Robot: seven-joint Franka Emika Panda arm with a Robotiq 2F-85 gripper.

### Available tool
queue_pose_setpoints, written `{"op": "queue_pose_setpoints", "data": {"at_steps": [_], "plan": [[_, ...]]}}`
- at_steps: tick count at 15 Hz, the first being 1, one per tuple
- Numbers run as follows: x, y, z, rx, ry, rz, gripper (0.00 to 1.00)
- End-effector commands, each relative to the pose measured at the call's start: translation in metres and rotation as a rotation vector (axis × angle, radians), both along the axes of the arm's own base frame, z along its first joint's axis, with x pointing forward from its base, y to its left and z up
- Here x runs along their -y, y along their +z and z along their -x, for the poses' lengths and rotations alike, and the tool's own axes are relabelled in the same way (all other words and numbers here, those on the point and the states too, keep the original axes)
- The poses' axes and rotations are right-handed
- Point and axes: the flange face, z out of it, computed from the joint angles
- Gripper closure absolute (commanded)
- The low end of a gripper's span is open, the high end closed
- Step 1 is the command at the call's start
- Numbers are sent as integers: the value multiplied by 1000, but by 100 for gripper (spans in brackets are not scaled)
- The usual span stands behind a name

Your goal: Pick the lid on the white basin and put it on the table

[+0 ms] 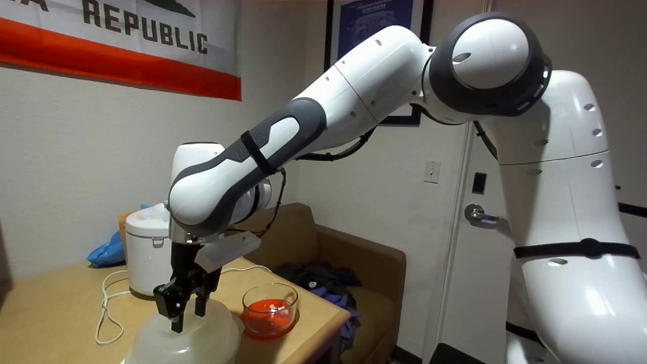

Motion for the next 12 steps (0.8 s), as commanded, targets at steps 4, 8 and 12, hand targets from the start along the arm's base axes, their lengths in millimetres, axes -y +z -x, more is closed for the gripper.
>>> {"op": "queue_pose_setpoints", "data": {"at_steps": [4,8,12], "plan": [[3,-4,-6,-31,5,6,40],[2,-7,-8,-37,6,10,78],[0,2,-6,-24,14,19,81]]}}
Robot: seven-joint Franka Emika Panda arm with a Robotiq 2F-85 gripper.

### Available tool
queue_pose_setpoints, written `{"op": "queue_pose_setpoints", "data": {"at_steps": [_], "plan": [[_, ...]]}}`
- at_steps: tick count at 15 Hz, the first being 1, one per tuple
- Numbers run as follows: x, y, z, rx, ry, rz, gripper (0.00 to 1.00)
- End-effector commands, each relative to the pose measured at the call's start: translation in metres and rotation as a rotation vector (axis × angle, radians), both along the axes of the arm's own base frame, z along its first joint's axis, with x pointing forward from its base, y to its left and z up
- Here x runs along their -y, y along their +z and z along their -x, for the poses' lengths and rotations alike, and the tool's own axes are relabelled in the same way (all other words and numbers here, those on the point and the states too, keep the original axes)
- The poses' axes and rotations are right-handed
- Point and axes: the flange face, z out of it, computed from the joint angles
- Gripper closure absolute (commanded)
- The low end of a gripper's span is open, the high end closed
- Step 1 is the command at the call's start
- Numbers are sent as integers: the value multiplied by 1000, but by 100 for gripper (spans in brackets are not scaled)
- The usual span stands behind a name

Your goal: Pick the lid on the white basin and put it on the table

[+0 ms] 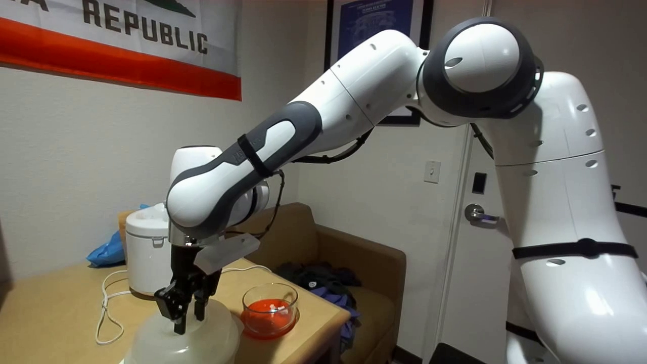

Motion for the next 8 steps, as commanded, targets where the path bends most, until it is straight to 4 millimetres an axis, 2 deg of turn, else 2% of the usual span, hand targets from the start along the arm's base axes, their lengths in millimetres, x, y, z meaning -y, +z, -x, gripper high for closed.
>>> {"op": "queue_pose_setpoints", "data": {"at_steps": [1,8], "plan": [[-2,11,-2,1,18,14,81],[-12,44,4,56,55,30,81]]}}
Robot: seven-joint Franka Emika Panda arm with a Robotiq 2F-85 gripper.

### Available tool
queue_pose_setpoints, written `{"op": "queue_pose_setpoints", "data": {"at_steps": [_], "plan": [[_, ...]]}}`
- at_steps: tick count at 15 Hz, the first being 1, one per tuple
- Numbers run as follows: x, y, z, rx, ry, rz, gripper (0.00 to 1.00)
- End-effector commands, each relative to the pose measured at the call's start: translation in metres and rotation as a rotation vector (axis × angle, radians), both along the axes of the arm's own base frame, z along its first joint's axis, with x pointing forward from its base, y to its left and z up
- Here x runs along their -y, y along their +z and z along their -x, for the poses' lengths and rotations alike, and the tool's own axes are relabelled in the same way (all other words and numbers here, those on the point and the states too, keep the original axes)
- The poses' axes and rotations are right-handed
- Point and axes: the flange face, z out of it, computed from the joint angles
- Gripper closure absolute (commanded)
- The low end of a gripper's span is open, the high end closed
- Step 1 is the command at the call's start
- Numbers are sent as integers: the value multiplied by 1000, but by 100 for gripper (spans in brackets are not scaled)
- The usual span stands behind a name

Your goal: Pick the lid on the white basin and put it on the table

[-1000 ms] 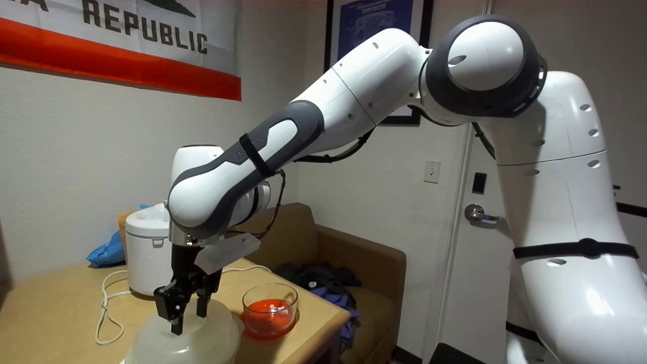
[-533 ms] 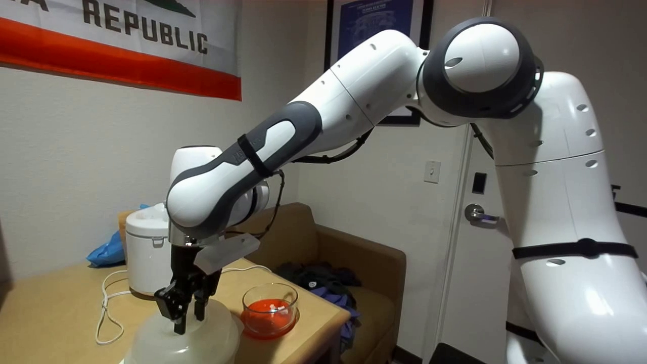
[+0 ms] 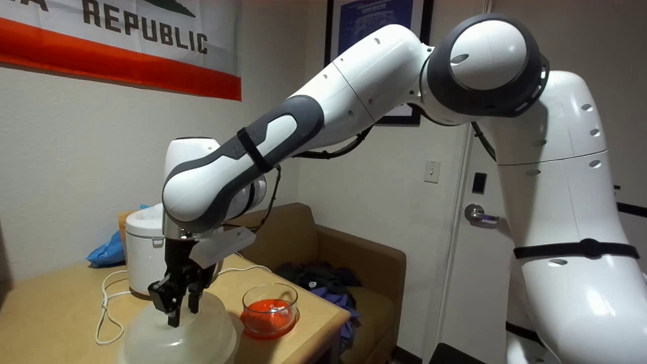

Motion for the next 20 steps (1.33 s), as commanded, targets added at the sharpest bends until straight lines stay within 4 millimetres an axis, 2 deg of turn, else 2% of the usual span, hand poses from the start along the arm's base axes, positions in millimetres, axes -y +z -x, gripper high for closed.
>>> {"op": "queue_pose_setpoints", "data": {"at_steps": [1,5,7,15,20], "plan": [[-4,33,8,25,29,25,81],[-19,48,17,35,71,16,81],[-34,55,21,40,107,20,81],[-114,81,27,77,329,125,81],[-159,77,25,49,492,185,81]]}}
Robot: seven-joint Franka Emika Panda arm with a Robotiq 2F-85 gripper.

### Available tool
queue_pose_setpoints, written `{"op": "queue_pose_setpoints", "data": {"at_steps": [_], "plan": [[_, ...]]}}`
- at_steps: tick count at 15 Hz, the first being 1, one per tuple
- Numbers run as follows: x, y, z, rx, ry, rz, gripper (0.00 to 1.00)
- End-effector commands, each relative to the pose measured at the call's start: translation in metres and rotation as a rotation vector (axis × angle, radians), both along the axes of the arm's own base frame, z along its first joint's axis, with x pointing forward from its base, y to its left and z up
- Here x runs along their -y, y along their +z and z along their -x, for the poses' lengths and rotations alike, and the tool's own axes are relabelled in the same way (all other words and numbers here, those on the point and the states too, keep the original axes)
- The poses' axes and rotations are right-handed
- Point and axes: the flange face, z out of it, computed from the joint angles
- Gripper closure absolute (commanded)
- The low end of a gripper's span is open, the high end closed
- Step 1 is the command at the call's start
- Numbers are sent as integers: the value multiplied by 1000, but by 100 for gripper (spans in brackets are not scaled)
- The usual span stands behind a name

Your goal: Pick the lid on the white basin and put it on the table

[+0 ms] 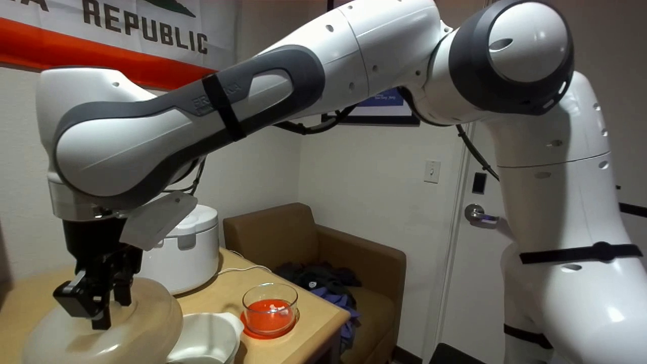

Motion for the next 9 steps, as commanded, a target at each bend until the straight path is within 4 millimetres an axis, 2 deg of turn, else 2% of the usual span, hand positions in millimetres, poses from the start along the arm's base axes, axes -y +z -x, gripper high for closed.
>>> {"op": "queue_pose_setpoints", "data": {"at_steps": [1,3,4,8,9], "plan": [[-29,-2,-10,-22,123,43,81],[-39,-1,-11,-10,179,17,81],[-31,-8,-6,-18,131,17,56],[-38,-8,-10,-17,156,10,56],[-38,-8,-10,-16,156,9,81]]}}
